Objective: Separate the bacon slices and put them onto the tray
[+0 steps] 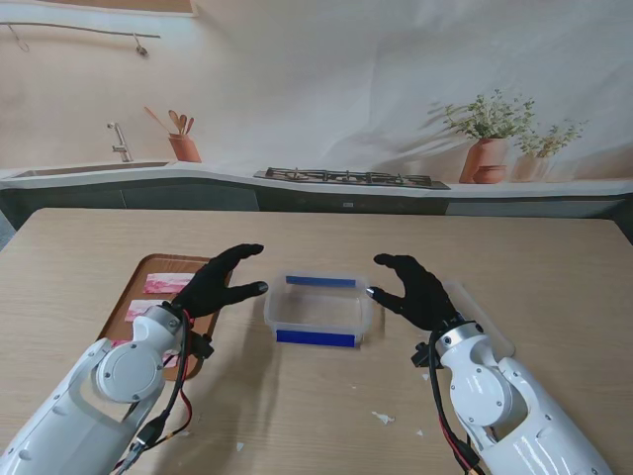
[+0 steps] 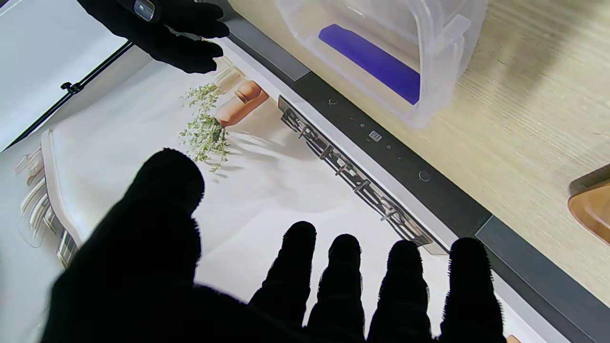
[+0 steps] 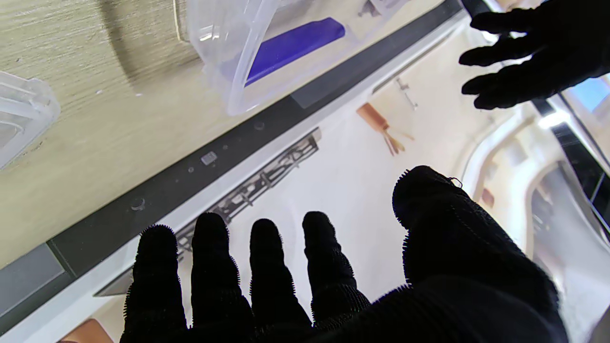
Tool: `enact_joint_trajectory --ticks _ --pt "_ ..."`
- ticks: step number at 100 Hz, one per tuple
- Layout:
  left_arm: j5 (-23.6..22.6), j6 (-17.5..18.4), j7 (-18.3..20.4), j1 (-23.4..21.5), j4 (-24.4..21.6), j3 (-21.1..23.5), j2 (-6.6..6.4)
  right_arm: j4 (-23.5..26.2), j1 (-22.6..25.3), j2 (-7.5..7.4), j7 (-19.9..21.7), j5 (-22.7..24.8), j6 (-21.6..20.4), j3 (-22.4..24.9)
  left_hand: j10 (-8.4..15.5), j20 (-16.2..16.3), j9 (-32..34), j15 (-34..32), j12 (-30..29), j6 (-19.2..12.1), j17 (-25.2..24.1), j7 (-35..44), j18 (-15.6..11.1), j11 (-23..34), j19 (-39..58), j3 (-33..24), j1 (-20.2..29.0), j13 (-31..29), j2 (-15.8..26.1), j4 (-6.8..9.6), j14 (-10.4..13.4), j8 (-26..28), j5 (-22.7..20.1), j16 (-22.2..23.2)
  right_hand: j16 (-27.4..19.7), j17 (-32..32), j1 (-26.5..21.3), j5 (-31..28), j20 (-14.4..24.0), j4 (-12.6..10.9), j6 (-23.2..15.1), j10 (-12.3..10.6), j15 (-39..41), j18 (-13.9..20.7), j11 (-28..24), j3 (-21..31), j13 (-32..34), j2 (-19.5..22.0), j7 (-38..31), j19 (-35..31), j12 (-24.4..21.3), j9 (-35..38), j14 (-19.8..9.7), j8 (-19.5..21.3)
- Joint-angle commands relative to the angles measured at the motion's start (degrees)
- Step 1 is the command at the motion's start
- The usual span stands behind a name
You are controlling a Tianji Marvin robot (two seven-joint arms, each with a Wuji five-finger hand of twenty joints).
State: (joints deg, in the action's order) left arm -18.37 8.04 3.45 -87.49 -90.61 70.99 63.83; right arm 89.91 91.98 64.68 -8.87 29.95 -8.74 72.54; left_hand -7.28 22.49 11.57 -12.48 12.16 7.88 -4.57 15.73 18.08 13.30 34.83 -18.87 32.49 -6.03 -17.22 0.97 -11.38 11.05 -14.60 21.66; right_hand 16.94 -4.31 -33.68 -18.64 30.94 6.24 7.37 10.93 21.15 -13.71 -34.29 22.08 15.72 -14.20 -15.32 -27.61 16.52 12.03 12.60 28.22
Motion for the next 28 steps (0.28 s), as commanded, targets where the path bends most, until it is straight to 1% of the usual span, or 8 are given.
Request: enact_joint_trajectory --ticks 1,28 --pt "-0.3 0.1 0.9 -0.1 -0.1 -0.2 0.1 0.1 0.4 0.48 0.7 -0.1 0.3 -0.2 -0.5 -0.9 -0.3 0.4 0.5 -0.1 -0.4 -0.3 0.4 0.8 -1.8 -0.5 0.7 1.8 -0.1 -1.94 0.6 0.2 -1.1 0.3 -0.3 0.8 -0.2 1.7 1.6 -3.0 -2.4 -2.0 -0.6 0.4 1.0 -1.8 -1.8 1.7 0.3 1.7 -0.1 -1.9 -1.4 -1.0" --pt "-0.5 0.3 0.8 -0.4 -0.3 0.2 0.07 -0.2 0.2 0.48 0.8 -0.2 0.7 -0.5 -0.6 -0.4 -0.3 0.3 0.8 -0.2 -0.3 -0.4 0.4 1.2 -2.1 -0.5 1.0 1.8 -0.1 -1.93 0.5 0.2 -1.3 0.4 -0.1 0.6 -0.4 1.7 2.7 -3.0 -2.5 -1.9 -0.4 0.3 0.7 -2.0 -1.7 1.9 0.0 2.3 0.0 -1.9 -1.3 -1.1"
